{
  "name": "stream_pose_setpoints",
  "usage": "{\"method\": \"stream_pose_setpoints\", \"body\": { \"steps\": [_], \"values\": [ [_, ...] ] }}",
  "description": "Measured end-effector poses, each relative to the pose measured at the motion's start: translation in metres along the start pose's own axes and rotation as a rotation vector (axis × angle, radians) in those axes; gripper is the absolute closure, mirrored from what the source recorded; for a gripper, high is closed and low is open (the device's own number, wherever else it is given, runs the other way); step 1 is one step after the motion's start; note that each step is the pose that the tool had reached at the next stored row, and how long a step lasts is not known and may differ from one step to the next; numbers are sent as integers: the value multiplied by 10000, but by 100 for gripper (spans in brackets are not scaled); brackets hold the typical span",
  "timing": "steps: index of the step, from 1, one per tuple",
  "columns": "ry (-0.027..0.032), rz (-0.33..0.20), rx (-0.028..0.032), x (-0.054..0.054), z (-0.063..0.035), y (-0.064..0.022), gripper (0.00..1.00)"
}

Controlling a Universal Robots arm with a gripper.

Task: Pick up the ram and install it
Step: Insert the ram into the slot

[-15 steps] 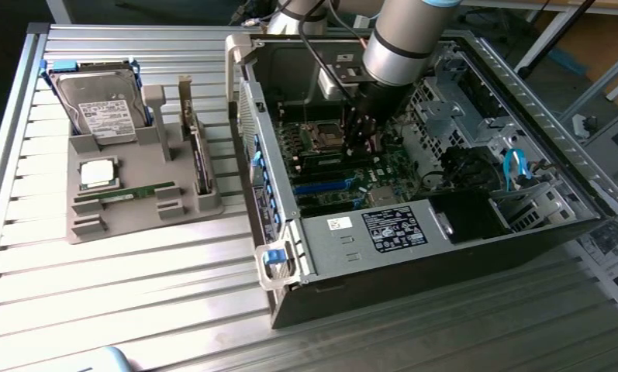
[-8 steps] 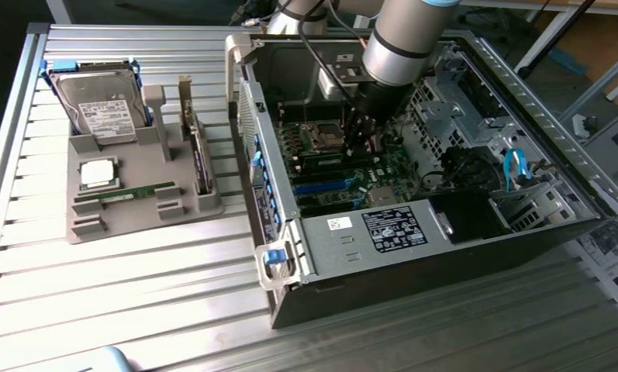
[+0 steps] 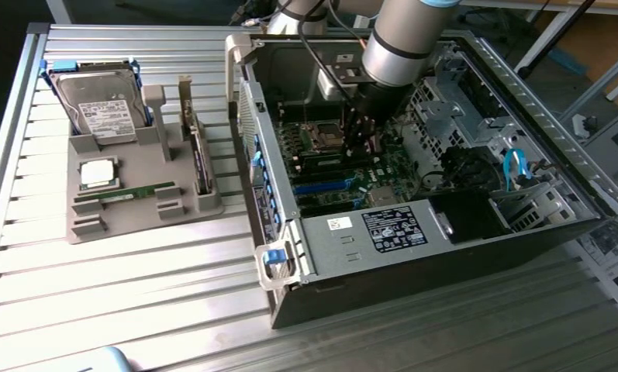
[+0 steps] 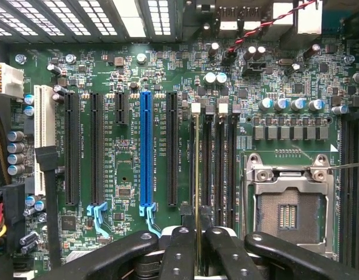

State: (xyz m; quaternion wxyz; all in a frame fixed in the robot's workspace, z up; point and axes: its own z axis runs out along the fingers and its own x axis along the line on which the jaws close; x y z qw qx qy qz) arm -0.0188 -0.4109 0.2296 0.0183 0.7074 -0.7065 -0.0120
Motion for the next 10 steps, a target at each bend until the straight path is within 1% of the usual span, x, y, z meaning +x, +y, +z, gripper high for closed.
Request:
{"method": "stream_pose_setpoints", "body": {
  "steps": [10],
  "values": [
    [-1,0,1,0,7,-17,87]
  ]
}}
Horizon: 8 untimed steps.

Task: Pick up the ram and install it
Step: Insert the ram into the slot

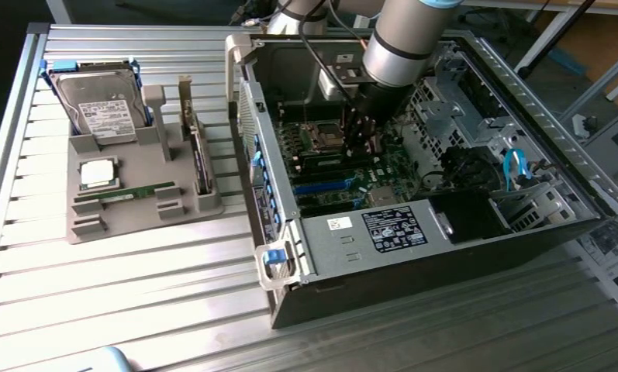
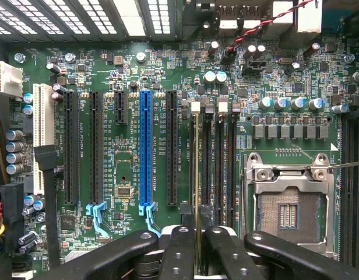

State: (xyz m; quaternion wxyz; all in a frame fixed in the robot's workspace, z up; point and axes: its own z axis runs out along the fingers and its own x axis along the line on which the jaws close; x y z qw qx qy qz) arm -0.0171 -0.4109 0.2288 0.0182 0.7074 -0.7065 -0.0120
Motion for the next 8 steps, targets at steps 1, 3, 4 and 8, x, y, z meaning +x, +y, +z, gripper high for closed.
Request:
{"method": "stream_pose_setpoints", "body": {
  "steps": [1,3,4,8],
  "values": [
    [0,-1,2,0,0,0,85],
    [0,-1,0,0,0,0,80],
    [0,-1,0,0,0,0,73],
    [0,-1,0,0,0,0,73]
  ]
}}
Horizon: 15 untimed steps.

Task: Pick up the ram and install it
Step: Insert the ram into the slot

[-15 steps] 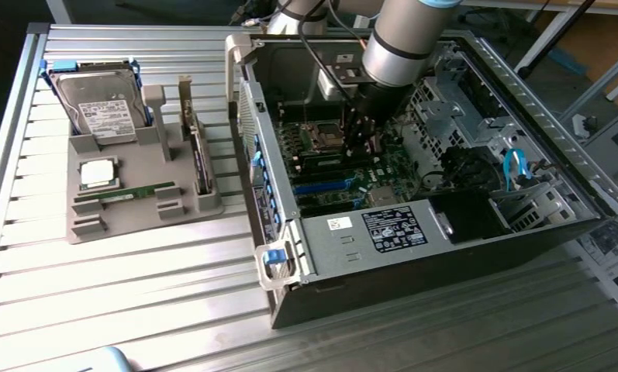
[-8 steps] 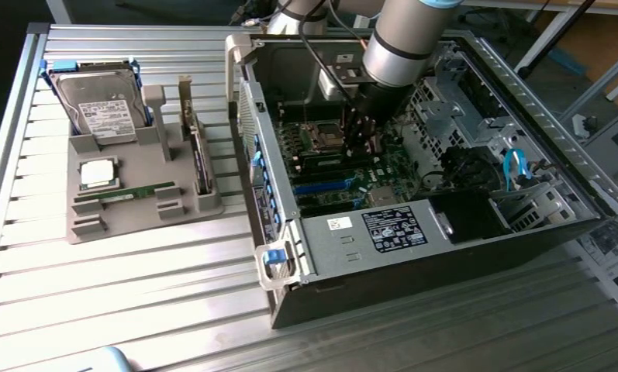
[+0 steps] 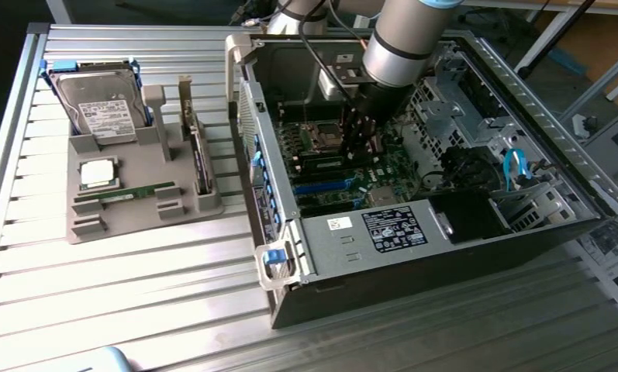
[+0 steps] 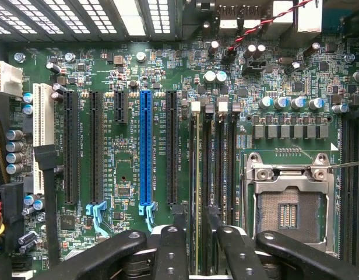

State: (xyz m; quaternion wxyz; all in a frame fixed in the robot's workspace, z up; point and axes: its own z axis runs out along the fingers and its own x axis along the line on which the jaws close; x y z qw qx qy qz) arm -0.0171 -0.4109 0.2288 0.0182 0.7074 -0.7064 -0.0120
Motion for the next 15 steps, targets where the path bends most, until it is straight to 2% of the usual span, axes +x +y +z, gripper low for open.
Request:
{"method": "stream_pose_setpoints", "body": {
  "steps": [5,15],
  "values": [
    [22,0,0,0,-16,1,73],
    [53,2,-1,-5,-124,4,73]
  ]
}}
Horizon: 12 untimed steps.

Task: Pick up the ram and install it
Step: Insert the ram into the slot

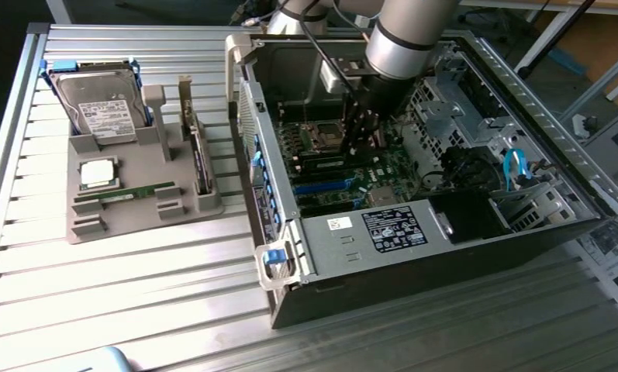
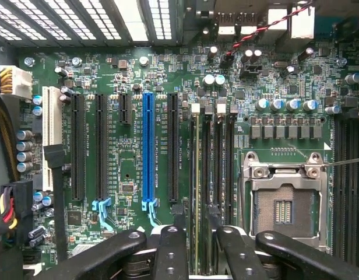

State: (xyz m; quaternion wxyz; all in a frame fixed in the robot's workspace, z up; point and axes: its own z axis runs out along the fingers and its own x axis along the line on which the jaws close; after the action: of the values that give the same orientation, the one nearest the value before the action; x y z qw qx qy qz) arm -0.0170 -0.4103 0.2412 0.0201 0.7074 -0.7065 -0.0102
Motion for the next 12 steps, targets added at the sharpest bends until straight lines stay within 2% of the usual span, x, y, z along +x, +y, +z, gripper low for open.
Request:
{"method": "stream_pose_setpoints", "body": {
  "steps": [3,5,7,9,12],
  "values": [
    [9,0,0,-7,-42,2,73],
    [41,3,1,-23,-73,3,73],
    [99,4,1,-52,-108,5,74],
    [169,7,0,-77,-138,6,87],
    [328,14,0,-113,-196,8,89]
  ]
}}
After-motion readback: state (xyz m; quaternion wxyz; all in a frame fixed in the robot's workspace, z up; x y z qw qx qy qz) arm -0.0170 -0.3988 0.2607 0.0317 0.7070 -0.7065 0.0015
